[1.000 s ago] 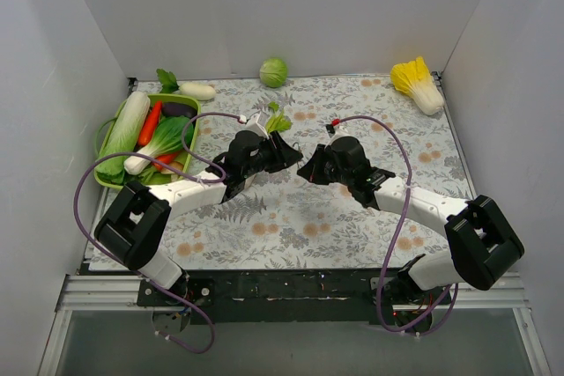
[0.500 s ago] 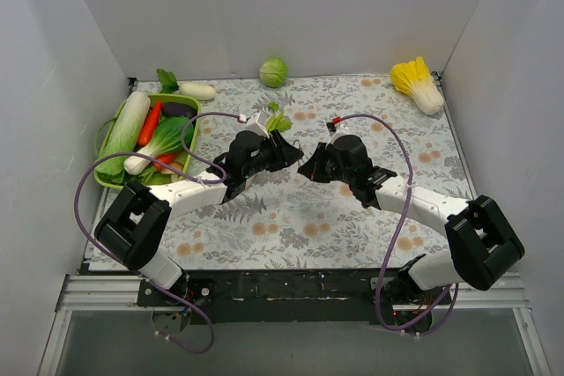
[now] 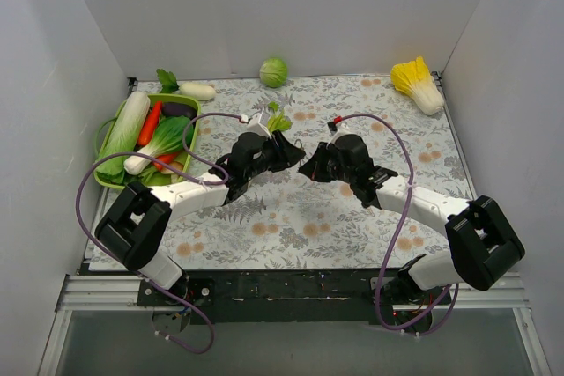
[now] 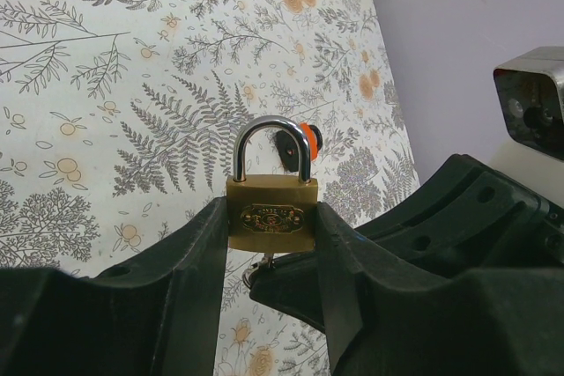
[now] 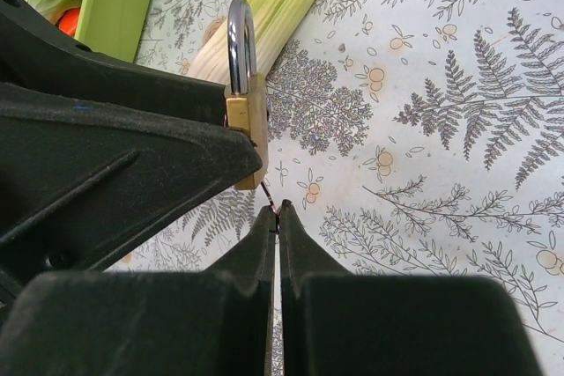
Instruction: Unlock with the key
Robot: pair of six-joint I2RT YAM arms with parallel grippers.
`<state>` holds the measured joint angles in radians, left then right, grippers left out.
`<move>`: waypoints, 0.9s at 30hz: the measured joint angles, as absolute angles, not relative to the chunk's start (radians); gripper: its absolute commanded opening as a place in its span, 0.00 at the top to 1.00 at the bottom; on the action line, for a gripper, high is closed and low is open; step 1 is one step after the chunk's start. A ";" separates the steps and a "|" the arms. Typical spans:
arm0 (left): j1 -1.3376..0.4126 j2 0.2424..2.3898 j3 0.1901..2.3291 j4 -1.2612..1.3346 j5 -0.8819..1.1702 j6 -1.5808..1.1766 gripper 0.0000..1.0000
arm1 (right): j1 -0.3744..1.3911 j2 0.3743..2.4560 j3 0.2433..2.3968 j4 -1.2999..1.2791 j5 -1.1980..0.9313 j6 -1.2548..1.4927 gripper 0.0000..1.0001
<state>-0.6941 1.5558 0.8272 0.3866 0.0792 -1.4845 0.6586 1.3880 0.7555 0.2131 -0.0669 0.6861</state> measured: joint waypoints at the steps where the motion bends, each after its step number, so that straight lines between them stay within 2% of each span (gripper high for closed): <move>1: -0.697 1.556 0.827 0.389 0.074 -1.483 1.00 | 0.657 1.387 0.756 0.213 -0.067 0.688 0.99; 27: -0.744 1.523 0.806 0.485 0.037 -1.403 1.00 | 0.607 1.291 0.722 0.205 -0.117 0.711 0.99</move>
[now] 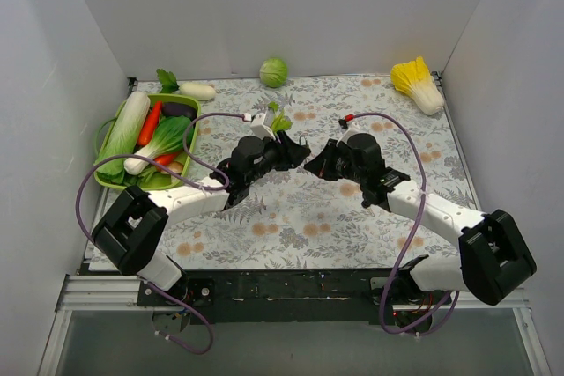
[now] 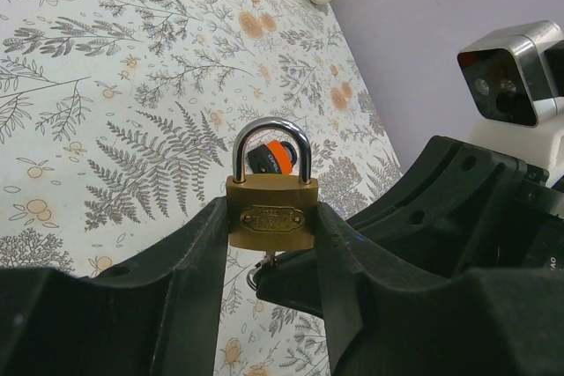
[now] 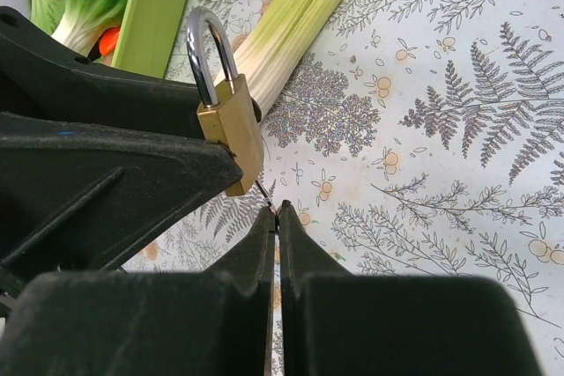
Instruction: Unlock with the key
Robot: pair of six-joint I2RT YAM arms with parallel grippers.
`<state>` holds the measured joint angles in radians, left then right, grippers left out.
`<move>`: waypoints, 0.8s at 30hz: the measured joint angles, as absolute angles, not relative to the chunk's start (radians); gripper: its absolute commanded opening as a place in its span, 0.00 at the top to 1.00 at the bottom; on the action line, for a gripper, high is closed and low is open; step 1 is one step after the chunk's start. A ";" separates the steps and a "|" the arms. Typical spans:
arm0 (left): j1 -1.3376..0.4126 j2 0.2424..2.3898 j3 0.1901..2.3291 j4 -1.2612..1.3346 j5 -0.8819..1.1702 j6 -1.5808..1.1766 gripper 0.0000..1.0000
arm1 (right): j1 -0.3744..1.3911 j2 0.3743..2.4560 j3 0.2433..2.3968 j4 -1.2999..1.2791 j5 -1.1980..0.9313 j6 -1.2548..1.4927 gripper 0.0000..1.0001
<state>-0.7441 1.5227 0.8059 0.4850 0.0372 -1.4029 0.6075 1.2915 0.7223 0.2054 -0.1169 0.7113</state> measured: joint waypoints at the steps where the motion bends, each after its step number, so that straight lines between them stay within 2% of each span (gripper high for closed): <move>1: -0.745 1.523 0.805 0.489 0.037 -1.401 1.00 | 0.606 1.290 0.722 0.205 -0.118 0.711 0.99; 24: -0.772 1.523 0.785 0.528 0.033 -1.367 1.00 | 0.590 1.249 0.704 0.227 -0.132 0.701 0.99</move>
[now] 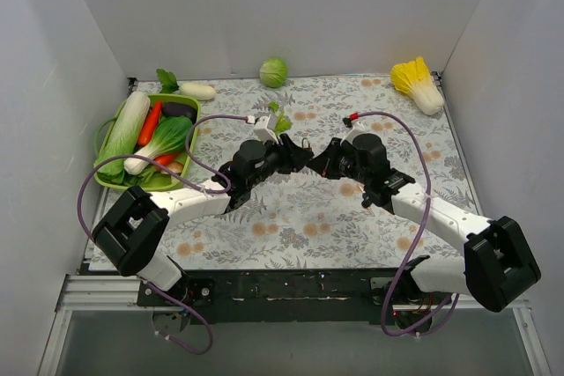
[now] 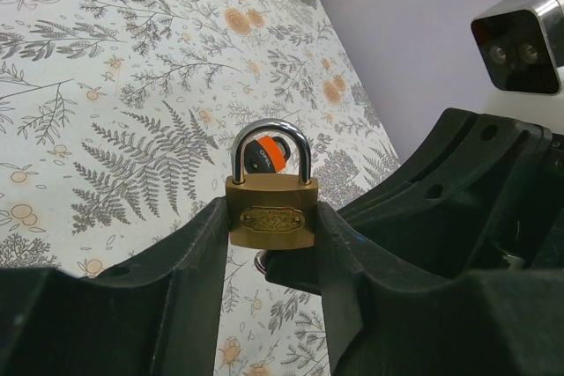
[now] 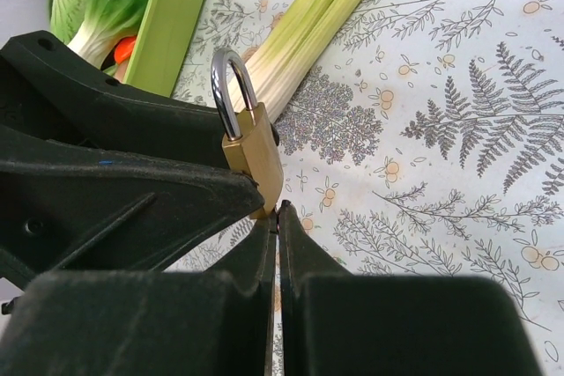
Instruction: Unlock with the key
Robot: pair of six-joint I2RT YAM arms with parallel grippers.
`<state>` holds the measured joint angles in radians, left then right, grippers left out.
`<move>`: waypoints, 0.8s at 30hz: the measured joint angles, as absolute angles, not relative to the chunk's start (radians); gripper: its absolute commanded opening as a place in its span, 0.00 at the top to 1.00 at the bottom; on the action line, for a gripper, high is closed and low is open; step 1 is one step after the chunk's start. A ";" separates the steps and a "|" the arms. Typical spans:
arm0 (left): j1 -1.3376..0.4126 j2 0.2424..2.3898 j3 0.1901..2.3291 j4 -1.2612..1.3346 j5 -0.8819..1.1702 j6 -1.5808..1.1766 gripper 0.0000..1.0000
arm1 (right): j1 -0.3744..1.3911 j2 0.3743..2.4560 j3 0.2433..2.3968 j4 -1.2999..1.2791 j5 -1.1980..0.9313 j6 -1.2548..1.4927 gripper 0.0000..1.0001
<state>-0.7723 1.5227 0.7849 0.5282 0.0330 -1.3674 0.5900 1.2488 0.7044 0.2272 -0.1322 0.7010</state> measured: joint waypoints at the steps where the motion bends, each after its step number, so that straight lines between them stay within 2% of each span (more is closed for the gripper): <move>1: -0.773 1.523 0.785 0.531 0.033 -1.367 1.00 | 0.590 1.246 0.704 0.227 -0.132 0.698 0.99; 24: -0.776 1.512 0.769 0.581 0.120 -1.378 1.00 | 0.583 1.145 0.581 0.349 -0.136 0.650 0.99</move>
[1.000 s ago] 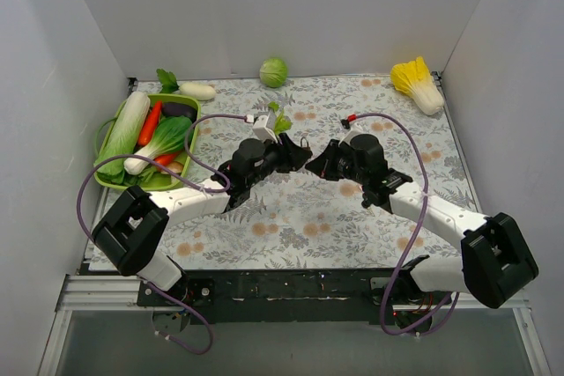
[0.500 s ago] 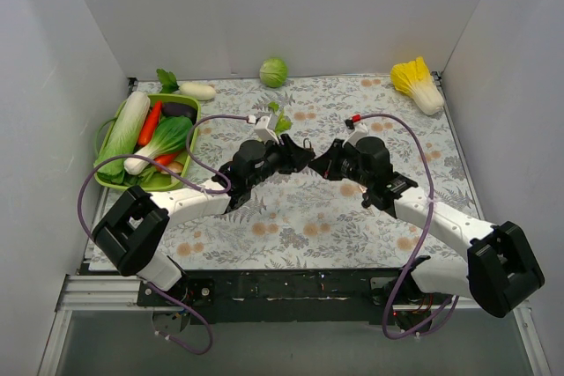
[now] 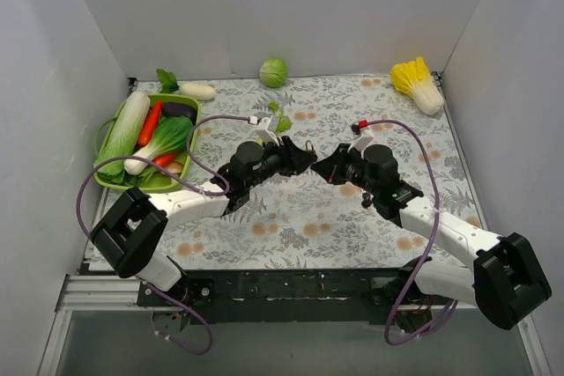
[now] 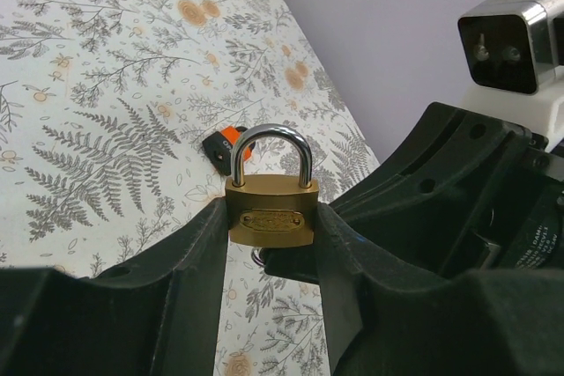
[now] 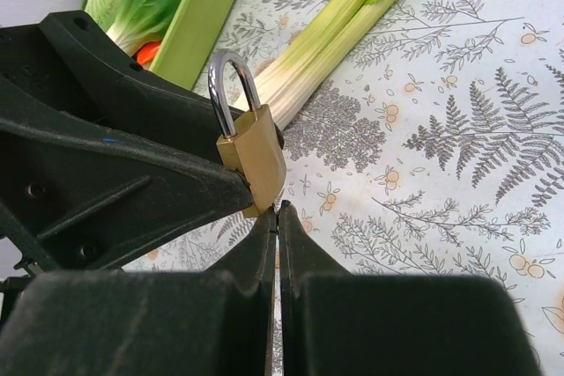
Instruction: Unlock with the key
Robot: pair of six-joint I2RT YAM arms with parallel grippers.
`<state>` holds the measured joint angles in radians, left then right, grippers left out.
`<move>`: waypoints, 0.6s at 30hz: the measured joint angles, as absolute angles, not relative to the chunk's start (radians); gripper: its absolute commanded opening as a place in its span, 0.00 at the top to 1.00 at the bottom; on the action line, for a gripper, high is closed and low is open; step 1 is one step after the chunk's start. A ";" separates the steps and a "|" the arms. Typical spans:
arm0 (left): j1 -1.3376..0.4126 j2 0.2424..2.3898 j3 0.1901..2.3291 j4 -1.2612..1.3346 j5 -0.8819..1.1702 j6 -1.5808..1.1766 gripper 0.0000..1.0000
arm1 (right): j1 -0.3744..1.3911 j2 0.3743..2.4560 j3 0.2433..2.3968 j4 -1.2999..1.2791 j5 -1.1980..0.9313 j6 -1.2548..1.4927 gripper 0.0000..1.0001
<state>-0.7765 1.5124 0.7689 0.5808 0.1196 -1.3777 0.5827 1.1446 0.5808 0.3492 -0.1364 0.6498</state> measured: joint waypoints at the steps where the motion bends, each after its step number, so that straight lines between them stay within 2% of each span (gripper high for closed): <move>1: -0.776 1.508 0.765 0.590 0.124 -1.377 1.00 | 0.580 1.137 0.579 0.351 -0.144 0.651 0.99; 18: -0.766 1.477 0.728 0.770 0.250 -1.357 1.00 | 0.490 1.052 0.577 0.363 -0.339 0.718 0.99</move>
<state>-0.7662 1.4769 0.7280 0.7696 0.2501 -1.3571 0.4904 1.0523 0.5774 0.3626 -0.3393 0.7177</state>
